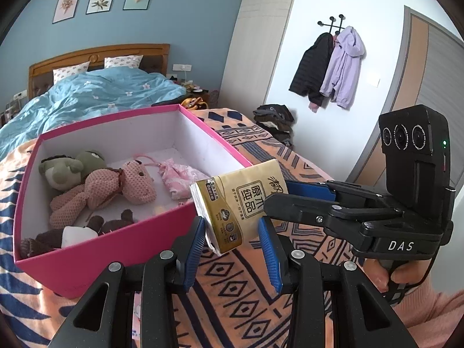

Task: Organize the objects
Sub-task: 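Lower the yellow tissue pack into the magenta box with both grippers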

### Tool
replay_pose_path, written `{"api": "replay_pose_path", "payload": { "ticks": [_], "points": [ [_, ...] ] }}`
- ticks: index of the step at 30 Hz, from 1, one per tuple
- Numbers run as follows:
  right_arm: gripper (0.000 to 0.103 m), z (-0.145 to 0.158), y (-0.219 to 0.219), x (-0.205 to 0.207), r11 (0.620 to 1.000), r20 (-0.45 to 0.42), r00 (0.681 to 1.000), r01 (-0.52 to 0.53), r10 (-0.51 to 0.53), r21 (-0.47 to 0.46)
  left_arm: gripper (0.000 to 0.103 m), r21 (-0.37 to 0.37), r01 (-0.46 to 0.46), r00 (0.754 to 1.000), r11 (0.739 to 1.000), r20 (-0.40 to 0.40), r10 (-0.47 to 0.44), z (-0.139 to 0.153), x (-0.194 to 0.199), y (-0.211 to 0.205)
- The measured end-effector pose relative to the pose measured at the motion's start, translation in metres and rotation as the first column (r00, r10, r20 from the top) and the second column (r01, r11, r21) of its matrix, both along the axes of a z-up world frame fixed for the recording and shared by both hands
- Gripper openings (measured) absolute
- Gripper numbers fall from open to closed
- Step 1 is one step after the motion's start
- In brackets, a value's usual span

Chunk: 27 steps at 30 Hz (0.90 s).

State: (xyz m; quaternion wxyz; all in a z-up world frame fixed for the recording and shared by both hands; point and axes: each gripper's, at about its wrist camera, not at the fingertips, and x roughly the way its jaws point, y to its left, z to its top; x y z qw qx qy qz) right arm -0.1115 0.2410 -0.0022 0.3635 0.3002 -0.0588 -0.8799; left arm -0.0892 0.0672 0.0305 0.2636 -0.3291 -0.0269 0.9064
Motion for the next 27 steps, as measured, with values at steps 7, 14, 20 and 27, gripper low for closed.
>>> {"api": "replay_pose_path", "payload": {
  "ticks": [7, 14, 20, 27],
  "points": [
    [0.043, 0.005, -0.001, -0.003, 1.000, -0.013, 1.000, -0.003, 0.003, 0.001, 0.038, 0.003, -0.004, 1.000, 1.000, -0.009, 0.004, 0.003, -0.003, 0.000],
    [0.043, 0.006, -0.003, -0.007, 1.000, -0.017, 1.000, -0.002, 0.002, 0.002, 0.038, 0.008, -0.007, 1.000, 1.000, -0.007, 0.007, 0.004, -0.008, -0.001],
    [0.043, 0.008, -0.004, -0.011, 1.000, -0.016, 1.000, -0.003, 0.003, 0.001, 0.038, 0.004, -0.013, 1.000, 1.000, -0.011, 0.013, 0.006, -0.013, 0.000],
    [0.043, 0.012, -0.006, -0.017, 1.000, -0.026, 1.000, -0.001, 0.001, 0.003, 0.038, 0.001, -0.016, 1.000, 1.000, -0.012, 0.016, 0.008, -0.019, 0.001]
  ]
}}
